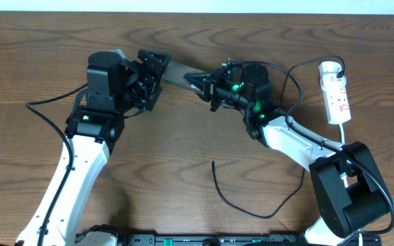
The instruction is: Plug charger to phone and switch on socket
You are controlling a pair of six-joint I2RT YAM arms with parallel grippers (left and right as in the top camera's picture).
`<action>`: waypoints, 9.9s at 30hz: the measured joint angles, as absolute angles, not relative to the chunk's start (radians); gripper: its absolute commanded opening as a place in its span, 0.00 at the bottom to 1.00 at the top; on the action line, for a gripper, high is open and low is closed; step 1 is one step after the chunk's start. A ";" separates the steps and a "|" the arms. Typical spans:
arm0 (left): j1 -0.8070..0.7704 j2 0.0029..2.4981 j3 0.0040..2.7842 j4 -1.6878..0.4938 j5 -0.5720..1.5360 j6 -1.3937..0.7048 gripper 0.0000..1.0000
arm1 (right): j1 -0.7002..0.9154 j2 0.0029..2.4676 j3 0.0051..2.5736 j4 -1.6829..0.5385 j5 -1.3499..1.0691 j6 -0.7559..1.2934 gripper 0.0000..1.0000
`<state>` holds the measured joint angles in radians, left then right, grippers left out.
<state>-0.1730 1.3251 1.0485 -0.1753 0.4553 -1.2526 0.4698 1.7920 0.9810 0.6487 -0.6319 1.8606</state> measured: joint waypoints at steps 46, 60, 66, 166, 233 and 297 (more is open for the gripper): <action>-0.173 1.343 0.905 0.117 0.382 -1.407 0.89 | 0.545 1.792 0.981 0.864 -0.642 2.031 0.01; -0.173 1.343 0.905 0.125 0.382 -1.414 0.52 | 0.545 1.792 0.981 0.857 -0.659 2.038 0.01; -0.173 1.343 0.905 0.125 0.382 -1.417 0.39 | 0.545 1.792 0.981 0.857 -0.659 2.038 0.01; 0.301 1.502 0.904 0.083 1.525 -0.601 0.07 | 0.588 1.785 1.419 -1.022 -0.121 0.636 0.96; 0.529 1.534 0.903 0.115 1.525 -0.598 0.07 | 0.859 1.806 1.031 -0.715 0.043 0.845 0.35; 0.529 1.534 0.903 0.105 1.525 -0.598 0.07 | 0.865 1.779 0.973 -0.830 -0.192 0.933 0.01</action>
